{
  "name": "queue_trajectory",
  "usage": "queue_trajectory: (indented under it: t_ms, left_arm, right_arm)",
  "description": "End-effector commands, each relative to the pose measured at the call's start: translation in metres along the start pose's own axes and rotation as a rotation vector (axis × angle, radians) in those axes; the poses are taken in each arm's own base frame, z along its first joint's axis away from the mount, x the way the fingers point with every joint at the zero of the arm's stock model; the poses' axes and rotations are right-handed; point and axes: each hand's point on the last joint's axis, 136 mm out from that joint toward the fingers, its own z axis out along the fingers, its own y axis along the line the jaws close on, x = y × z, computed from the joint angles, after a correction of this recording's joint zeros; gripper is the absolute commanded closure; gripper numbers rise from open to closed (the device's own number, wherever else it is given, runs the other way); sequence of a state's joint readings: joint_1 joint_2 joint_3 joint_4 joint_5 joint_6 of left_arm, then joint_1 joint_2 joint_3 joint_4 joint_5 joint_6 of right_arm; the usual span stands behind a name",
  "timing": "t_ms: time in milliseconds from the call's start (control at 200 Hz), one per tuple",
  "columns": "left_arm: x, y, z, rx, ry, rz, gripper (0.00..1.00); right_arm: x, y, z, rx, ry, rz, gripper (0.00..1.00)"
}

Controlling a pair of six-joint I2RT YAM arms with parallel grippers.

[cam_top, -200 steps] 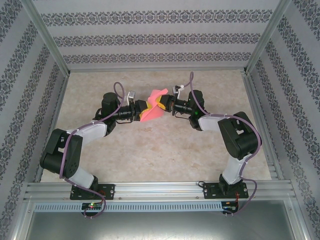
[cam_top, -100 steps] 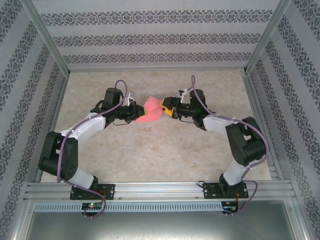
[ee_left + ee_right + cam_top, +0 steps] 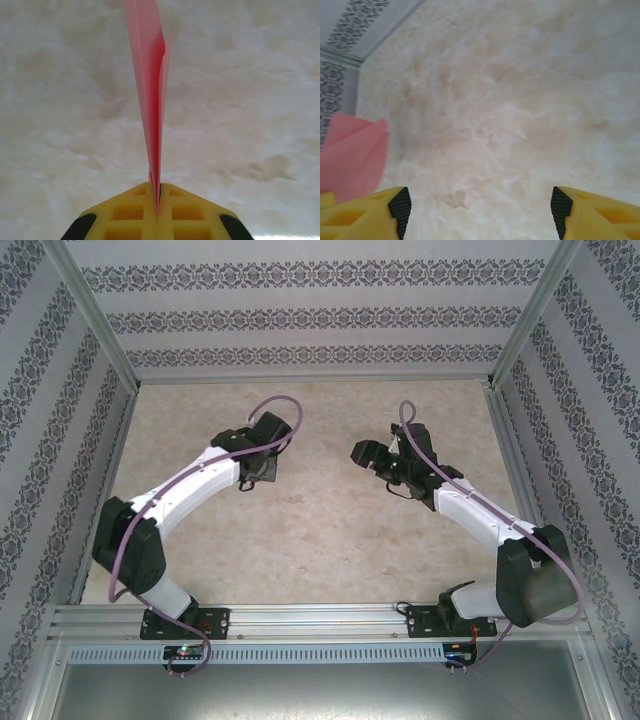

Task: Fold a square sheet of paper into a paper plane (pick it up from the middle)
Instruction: Turn over the paper at the center of the table.

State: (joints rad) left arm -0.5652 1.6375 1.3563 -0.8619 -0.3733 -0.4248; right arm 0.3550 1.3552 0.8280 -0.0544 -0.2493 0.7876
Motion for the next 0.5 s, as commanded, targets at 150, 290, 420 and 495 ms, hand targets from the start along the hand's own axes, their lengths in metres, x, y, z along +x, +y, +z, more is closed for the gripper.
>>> queue_trajectory:
  t_ms: [150,290,420,495]
  left_arm:
    - [0.017,-0.03,0.04,-0.155,0.09,0.178,0.84]
    - [0.015,-0.08,0.046,0.067,0.121,0.149,0.45]
    - [0.008,-0.102,0.035,0.234,0.114,0.106,0.22]
    - [0.001,-0.1,0.028,0.311,0.102,0.046,0.12]
  right_arm:
    - [0.002,-0.039,-0.018,0.126,-0.056,0.009,0.24]
    - [0.006,-0.049,-0.023,0.148,-0.065,0.026,0.23]
    - [0.013,-0.049,-0.018,0.139,-0.037,0.021,0.24]
    - [0.018,-0.046,-0.011,0.14,-0.013,0.006,0.24]
